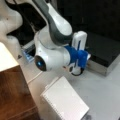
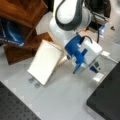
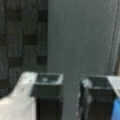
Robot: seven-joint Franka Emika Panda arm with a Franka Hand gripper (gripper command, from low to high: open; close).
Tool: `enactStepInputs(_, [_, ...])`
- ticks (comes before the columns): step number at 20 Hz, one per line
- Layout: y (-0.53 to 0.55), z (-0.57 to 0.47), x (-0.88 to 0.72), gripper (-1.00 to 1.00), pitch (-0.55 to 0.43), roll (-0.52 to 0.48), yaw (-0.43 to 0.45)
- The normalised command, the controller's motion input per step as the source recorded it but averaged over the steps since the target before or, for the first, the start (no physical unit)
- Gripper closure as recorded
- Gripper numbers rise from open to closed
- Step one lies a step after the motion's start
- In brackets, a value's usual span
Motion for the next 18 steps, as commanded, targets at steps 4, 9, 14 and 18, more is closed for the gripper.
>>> enactStepInputs(4, [0.13,0.19,0.11,1.00,0.023,0.039,-0.081])
enactStepInputs(9, [0.09,0.12,0.14,-1.00,0.080,0.014,-0.121])
enactStepInputs(14, [-0.01,0.11,0.13,-1.00,0.099,-0.025,-0.099])
enactStepInputs(18, [-0.07,0.10,0.11,-1.00,0.078,-0.052,-0.058])
